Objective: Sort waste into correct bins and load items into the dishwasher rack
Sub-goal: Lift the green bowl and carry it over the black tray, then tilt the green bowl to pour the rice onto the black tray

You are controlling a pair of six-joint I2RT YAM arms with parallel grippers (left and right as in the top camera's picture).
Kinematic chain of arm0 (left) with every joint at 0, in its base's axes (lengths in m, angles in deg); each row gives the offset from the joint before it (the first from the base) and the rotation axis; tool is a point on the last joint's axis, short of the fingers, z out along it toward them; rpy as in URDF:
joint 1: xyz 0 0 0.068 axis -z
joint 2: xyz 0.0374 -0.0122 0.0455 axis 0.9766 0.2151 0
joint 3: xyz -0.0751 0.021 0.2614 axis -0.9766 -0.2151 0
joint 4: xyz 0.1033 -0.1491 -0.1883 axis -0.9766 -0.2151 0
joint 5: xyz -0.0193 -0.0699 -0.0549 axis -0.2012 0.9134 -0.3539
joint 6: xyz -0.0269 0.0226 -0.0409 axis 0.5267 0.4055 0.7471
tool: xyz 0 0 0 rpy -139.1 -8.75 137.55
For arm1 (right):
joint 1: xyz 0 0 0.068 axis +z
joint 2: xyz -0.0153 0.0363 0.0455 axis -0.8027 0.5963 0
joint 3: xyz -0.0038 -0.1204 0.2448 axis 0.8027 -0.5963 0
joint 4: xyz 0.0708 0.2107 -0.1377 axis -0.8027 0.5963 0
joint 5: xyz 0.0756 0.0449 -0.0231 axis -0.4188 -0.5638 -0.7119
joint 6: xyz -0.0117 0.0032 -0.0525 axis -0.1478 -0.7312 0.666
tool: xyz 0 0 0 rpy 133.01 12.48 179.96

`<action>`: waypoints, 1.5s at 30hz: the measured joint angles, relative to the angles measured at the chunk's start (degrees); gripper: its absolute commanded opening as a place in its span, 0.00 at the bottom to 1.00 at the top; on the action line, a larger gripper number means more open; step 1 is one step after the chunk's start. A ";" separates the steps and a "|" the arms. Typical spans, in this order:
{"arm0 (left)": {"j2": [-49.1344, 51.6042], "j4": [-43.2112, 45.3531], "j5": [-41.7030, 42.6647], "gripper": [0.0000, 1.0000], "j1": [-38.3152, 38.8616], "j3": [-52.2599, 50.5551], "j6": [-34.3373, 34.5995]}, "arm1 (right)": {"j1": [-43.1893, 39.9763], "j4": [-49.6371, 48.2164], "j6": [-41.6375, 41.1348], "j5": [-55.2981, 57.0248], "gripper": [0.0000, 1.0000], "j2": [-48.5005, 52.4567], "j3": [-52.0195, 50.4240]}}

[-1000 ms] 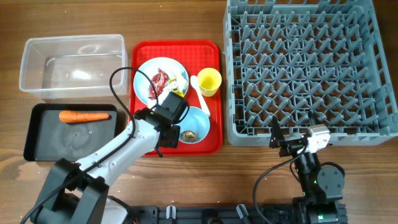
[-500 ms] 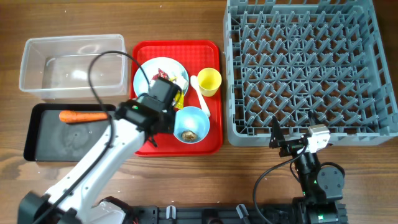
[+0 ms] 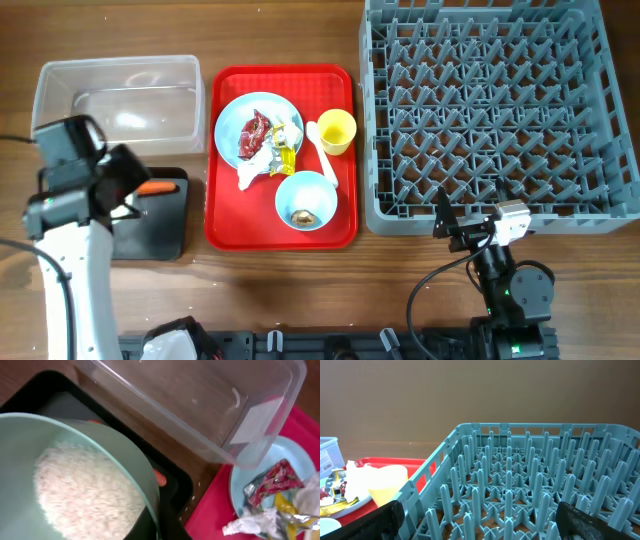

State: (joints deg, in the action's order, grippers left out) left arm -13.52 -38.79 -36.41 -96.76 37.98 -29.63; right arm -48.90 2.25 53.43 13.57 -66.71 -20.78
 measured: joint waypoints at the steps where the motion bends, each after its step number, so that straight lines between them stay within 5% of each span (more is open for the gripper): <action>1: -0.04 0.87 1.11 0.04 -2.10 0.00 0.00 | 0.00 -0.02 0.00 0.00 1.00 0.00 0.00; 9: -0.04 3.76 2.71 0.04 -11.93 -0.22 2.91 | 0.00 0.00 0.00 0.00 1.00 0.00 0.00; 33: 1.20 21.99 14.84 0.04 -12.59 -11.89 0.85 | 0.00 0.00 0.00 0.02 1.00 0.00 0.00; 45: 1.38 26.77 36.48 0.04 -26.08 -18.51 -0.50 | 0.00 0.00 0.00 0.02 1.00 0.00 0.00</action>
State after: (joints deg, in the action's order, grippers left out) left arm -12.15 -12.01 0.07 -122.83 19.47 -30.13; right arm -48.90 2.25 53.43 13.60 -66.71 -20.78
